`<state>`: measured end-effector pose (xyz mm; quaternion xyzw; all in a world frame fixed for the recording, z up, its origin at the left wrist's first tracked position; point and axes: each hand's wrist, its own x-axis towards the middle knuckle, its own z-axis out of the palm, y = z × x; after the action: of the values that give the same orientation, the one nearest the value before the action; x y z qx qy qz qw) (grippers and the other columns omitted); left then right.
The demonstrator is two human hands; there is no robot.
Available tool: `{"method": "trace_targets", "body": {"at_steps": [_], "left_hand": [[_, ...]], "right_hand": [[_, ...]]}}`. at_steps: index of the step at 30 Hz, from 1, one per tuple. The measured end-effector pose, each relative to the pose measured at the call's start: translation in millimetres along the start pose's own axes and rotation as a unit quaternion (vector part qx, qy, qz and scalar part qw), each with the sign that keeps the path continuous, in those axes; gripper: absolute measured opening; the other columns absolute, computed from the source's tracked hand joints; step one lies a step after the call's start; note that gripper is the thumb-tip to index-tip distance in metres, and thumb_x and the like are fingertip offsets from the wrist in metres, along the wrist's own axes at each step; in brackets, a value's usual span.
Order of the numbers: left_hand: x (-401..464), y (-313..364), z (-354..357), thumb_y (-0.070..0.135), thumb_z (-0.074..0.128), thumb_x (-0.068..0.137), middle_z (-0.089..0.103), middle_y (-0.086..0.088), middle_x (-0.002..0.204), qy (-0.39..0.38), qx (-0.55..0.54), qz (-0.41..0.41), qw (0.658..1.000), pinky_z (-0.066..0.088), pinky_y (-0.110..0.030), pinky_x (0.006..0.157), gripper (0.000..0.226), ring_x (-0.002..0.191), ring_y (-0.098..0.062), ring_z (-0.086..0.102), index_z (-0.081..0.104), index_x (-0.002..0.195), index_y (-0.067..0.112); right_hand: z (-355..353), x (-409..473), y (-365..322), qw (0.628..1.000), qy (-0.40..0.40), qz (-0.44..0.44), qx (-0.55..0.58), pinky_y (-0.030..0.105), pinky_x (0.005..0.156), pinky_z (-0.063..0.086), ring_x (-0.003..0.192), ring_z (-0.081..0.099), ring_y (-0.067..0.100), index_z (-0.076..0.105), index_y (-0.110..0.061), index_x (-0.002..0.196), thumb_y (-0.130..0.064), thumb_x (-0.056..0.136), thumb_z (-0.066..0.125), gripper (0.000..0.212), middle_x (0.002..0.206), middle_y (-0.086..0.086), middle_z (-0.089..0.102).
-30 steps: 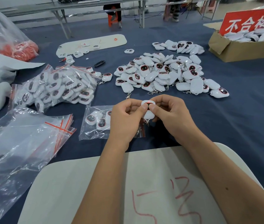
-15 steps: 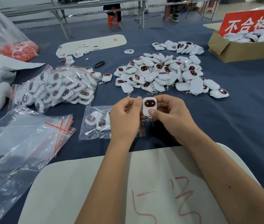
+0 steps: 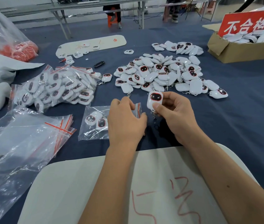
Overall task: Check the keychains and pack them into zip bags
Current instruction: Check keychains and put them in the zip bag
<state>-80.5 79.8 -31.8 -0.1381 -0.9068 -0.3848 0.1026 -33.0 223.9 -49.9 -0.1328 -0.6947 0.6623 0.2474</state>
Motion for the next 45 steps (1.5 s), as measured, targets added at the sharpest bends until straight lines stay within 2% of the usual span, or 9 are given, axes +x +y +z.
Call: {"method": "trace_targets", "body": {"at_steps": [7, 13, 17, 20, 23, 30, 34, 40, 45], "left_hand": [[1, -2, -3, 0.015, 0.069, 0.084, 0.066, -0.001, 0.082, -0.028, -0.018, -0.033, 0.999, 0.054, -0.041, 0.079, 0.009, 0.082, -0.023, 0.063, 0.060, 0.086, 0.014], [5, -7, -5, 0.006, 0.073, 0.079, 0.065, 0.007, 0.067, 0.002, -0.117, -0.057, 0.991, 0.046, -0.010, 0.056, 0.014, 0.065, -0.004, 0.064, 0.066, 0.078, 0.018], [8, -7, -8, 0.002, 0.067, 0.082, 0.069, -0.003, 0.072, 0.025, -0.193, -0.073, 0.978, 0.062, -0.045, 0.067, 0.018, 0.066, -0.025, 0.071, 0.065, 0.078, 0.020], [8, -3, -10, 0.003, 0.071, 0.080, 0.065, 0.007, 0.067, 0.078, -0.202, -0.020, 0.976, 0.054, -0.023, 0.061, 0.017, 0.062, -0.007, 0.064, 0.067, 0.077, 0.019], [7, 0, -12, 0.003, 0.073, 0.079, 0.062, 0.012, 0.065, 0.115, -0.197, 0.031, 0.973, 0.044, -0.010, 0.057, 0.017, 0.061, -0.005, 0.060, 0.065, 0.076, 0.018], [5, 1, -13, 0.005, 0.070, 0.075, 0.059, 0.011, 0.070, 0.146, -0.125, 0.156, 0.969, 0.049, -0.024, 0.057, 0.014, 0.062, -0.009, 0.057, 0.063, 0.078, 0.017], [2, 4, -10, 0.004, 0.070, 0.074, 0.060, 0.011, 0.072, 0.145, -0.135, 0.185, 0.963, 0.049, -0.025, 0.056, 0.014, 0.062, -0.013, 0.058, 0.064, 0.078, 0.017], [3, 4, -11, 0.000, 0.071, 0.074, 0.060, 0.008, 0.073, 0.160, -0.136, 0.171, 0.963, 0.050, -0.026, 0.057, 0.017, 0.062, -0.010, 0.057, 0.064, 0.079, 0.014], [3, 2, -12, 0.005, 0.068, 0.073, 0.060, 0.006, 0.072, 0.172, -0.140, 0.154, 0.963, 0.048, -0.025, 0.057, 0.012, 0.062, -0.010, 0.056, 0.064, 0.077, 0.015]], "right_hand": [[5, -2, -4, 0.997, -0.006, -0.007, 0.081, 0.024, 0.067, 0.058, 0.071, 0.074, 0.018, 0.064, -0.007, 0.104, -0.012, 0.106, 0.061, 0.006, 0.080, 0.006, 0.076], [20, -8, -7, 0.991, -0.067, -0.020, 0.116, 0.032, 0.073, 0.062, 0.083, 0.077, 0.029, 0.052, -0.002, 0.112, -0.016, 0.112, 0.046, 0.015, 0.090, 0.014, 0.076], [23, -11, -3, 0.993, -0.096, -0.028, 0.065, 0.042, 0.079, 0.063, 0.089, 0.075, 0.028, 0.055, -0.007, 0.115, -0.014, 0.111, 0.048, 0.011, 0.097, 0.012, 0.076], [23, -12, -2, 0.991, -0.124, -0.044, -0.021, 0.063, 0.079, 0.057, 0.086, 0.067, 0.043, 0.057, -0.011, 0.117, -0.016, 0.109, 0.052, 0.011, 0.098, 0.017, 0.074], [24, -13, -5, 0.982, -0.157, -0.066, -0.084, 0.054, 0.075, 0.057, 0.083, 0.068, 0.042, 0.064, -0.012, 0.117, -0.010, 0.107, 0.055, 0.014, 0.090, 0.014, 0.074], [27, -15, -3, 0.968, -0.194, -0.079, -0.140, 0.031, 0.064, 0.054, 0.066, 0.069, 0.018, 0.057, -0.010, 0.125, -0.005, 0.103, 0.060, 0.023, 0.074, 0.001, 0.073], [29, -14, 2, 0.978, -0.150, -0.072, -0.123, 0.023, 0.058, 0.049, 0.053, 0.063, 0.006, 0.061, -0.015, 0.095, 0.000, 0.099, 0.062, 0.015, 0.060, -0.010, 0.067], [21, -13, -7, 0.961, -0.265, -0.075, -0.005, 0.026, 0.079, 0.050, 0.082, 0.061, 0.014, 0.067, -0.004, 0.099, 0.017, 0.100, 0.049, 0.028, 0.086, 0.010, 0.068], [25, -16, -6, 0.954, -0.277, -0.089, -0.074, 0.031, 0.092, 0.055, 0.102, 0.072, 0.017, 0.072, -0.001, 0.111, 0.020, 0.096, 0.051, 0.034, 0.106, 0.007, 0.077]]}}
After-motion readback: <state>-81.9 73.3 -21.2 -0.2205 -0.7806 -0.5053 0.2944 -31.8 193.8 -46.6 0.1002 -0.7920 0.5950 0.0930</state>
